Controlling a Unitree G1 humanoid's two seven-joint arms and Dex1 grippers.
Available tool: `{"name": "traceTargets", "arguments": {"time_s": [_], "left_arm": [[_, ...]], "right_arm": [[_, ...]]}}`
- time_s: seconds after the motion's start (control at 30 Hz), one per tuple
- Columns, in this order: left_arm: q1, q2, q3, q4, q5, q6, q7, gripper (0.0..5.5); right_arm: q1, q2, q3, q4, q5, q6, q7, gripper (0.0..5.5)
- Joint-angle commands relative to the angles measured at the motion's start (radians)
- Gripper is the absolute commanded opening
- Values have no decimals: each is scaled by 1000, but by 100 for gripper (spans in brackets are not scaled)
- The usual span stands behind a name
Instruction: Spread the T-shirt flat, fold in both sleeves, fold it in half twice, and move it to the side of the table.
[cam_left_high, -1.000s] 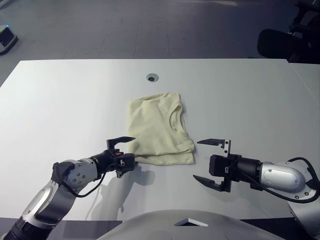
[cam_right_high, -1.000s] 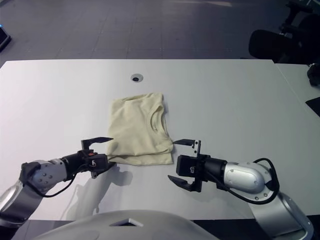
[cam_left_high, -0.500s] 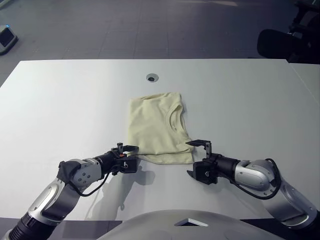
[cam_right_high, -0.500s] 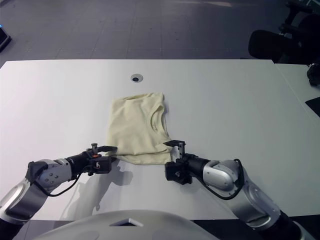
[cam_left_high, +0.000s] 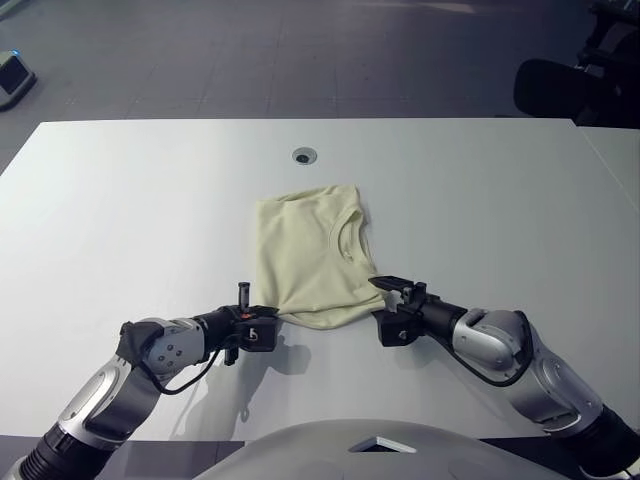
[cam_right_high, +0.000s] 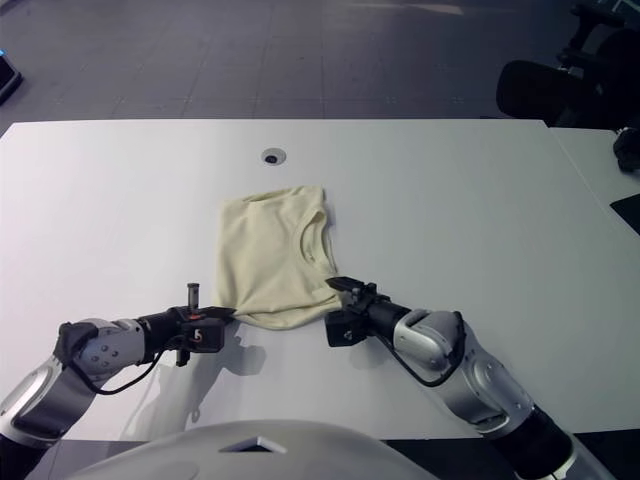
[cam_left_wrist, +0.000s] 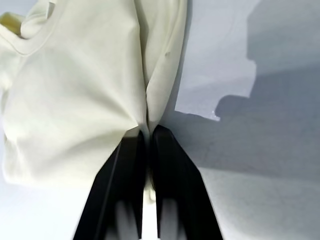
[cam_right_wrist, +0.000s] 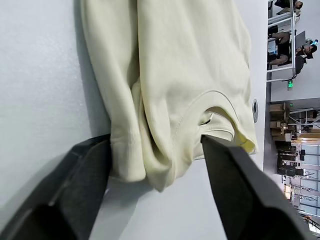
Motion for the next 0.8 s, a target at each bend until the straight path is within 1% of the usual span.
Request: {"name": "traceTargets", "arguments": {"time_s": [0.03, 0.2, 0.3, 0.43, 0.57, 0.8], "left_arm": [[8, 0, -20, 2, 8, 0, -15, 9], [18, 7, -21, -1, 6, -5, -18, 8], [12, 15, -24, 3, -2, -15, -30, 8], [-8, 54, -38, 22, -89, -97, -110, 8], [-16, 92, -38, 36, -192, -123, -204, 8], [2, 158, -18, -46, -369, -10, -343, 8]], "right_arm": [[21, 1, 14, 48, -21, 0, 37, 225], [15, 0, 1, 70, -20, -15, 45, 134], [16, -8, -9, 73, -17, -21, 52, 91], [19, -27, -39, 53, 32, -30, 96, 31], [75, -79, -80, -7, 167, 1, 213, 23], [107, -186, -170, -131, 390, 140, 414, 23]]}}
